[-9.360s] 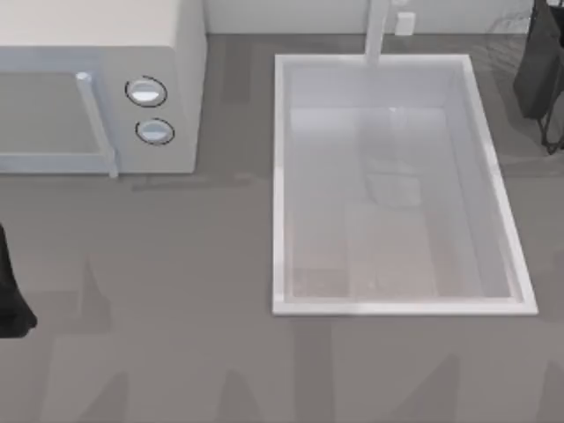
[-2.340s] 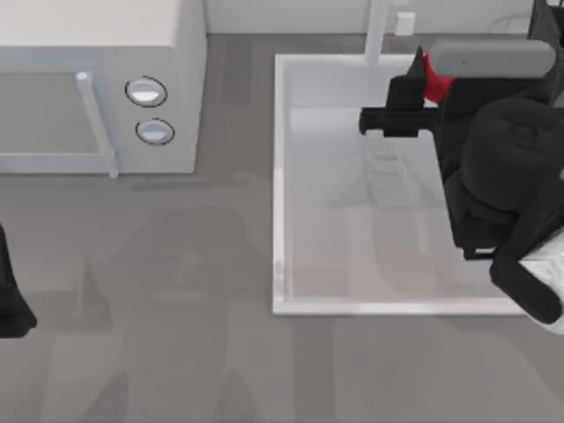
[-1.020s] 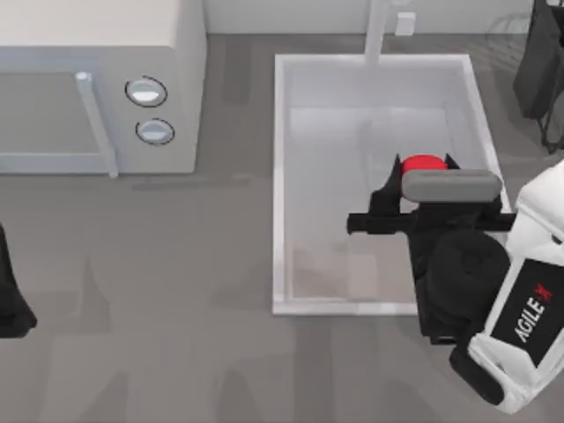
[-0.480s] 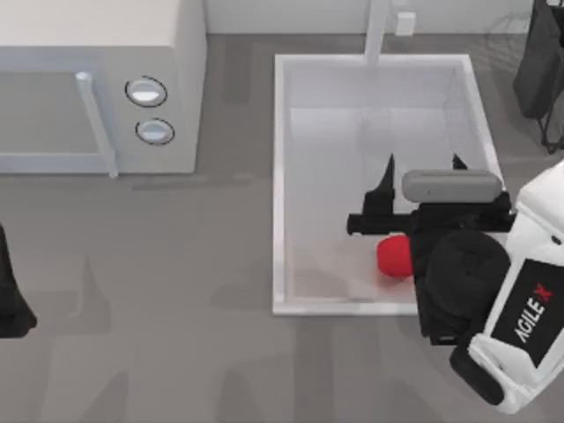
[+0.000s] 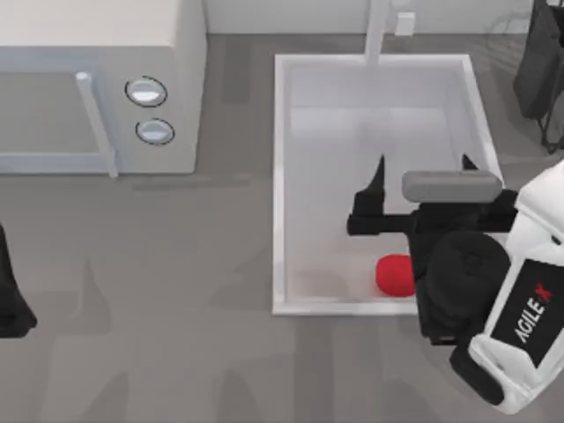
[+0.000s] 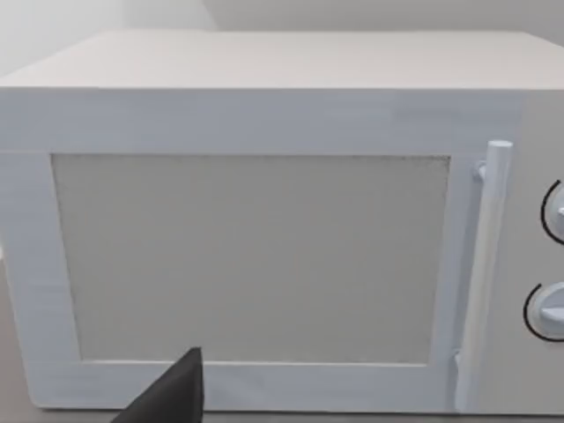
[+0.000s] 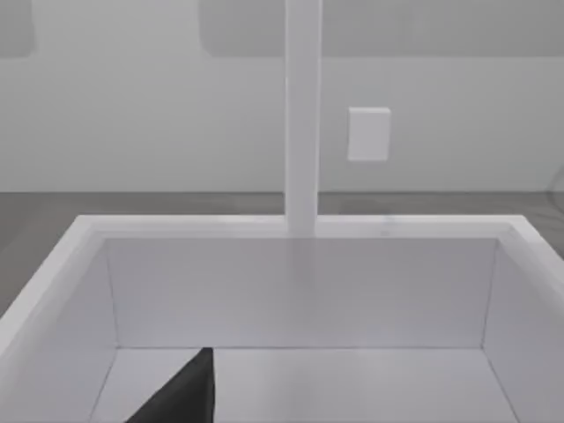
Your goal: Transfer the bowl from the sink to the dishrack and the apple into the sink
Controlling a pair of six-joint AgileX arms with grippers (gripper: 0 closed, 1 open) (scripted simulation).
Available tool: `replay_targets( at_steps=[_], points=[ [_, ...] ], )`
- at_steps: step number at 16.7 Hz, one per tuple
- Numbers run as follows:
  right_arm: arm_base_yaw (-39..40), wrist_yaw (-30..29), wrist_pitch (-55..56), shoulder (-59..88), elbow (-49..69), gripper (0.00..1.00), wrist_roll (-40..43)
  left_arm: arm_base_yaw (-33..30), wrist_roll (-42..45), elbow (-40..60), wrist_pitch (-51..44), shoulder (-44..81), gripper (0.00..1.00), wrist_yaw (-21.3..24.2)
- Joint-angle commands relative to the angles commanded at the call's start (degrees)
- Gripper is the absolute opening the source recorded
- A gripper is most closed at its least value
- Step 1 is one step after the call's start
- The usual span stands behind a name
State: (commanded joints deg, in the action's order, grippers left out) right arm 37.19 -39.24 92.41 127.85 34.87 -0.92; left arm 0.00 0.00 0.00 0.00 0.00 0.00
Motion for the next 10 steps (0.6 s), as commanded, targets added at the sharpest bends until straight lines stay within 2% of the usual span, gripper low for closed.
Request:
replay_targets(
  at_steps=[5, 10],
  points=[
    [-3.0, -0.2, -3.2, -2.7, -2.8, 1.0, 0.2, 0.0, 0.0, 0.0, 0.0, 0.0, 1.0, 0.0],
    [-10.1, 4.4, -19.1, -17.8, -9.6, 1.0, -0.8, 0.0, 0.0, 0.0, 0.0, 0.0, 1.0, 0.0]
  ],
)
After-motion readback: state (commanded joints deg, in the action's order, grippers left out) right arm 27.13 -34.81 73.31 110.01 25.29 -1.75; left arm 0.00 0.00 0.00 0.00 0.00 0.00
